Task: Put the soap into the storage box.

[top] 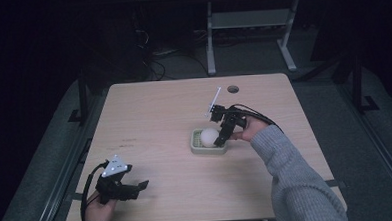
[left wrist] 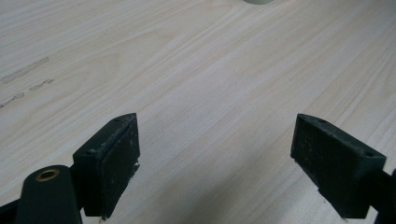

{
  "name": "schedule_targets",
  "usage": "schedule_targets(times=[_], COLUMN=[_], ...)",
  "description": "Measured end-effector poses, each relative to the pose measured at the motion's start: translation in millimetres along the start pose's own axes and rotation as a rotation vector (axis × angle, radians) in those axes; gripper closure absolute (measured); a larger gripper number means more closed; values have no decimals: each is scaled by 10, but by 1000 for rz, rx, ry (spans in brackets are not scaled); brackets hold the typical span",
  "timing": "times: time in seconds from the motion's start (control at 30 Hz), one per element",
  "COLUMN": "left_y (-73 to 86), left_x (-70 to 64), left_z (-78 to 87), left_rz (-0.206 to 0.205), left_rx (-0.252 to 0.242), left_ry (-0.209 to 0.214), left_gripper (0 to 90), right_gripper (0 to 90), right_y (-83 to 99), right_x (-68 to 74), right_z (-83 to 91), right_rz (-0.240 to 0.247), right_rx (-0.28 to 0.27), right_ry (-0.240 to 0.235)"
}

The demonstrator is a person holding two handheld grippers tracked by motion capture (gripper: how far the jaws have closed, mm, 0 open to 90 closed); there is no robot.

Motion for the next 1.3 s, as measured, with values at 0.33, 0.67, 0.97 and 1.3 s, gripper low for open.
schedule_targets(times=[0.33,0.67,0.97,1.3], left_y=[-3,-2,-2,-1], left_x=[-5,-4,-6,-8], left_z=[-1,-2,-4,-6], left_rz=[-1,-5,-5,-3], left_rx=[-2,1,1,4], left_ry=[0,-2,-1,-1], left_gripper=[153,153,153,153], right_gripper=[216,211,213,214], right_y=[140,269,366,483], right_x=[22,13,24,35], right_z=[-5,10,-21,-30], right_rz=[-20,-38,-51,-69], right_rx=[-10,-10,-15,-21], right_ry=[-9,-7,-19,-26])
Point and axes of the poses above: each handheld gripper's, and its own axes: z roughly backward along the jaws, y roughly out of its underside, x roughly to its left, the point moved 6 cm from there along -z, roughly forward along the jaws, and after that the axes turned 13 degrees about x, right-handed, at the moved point
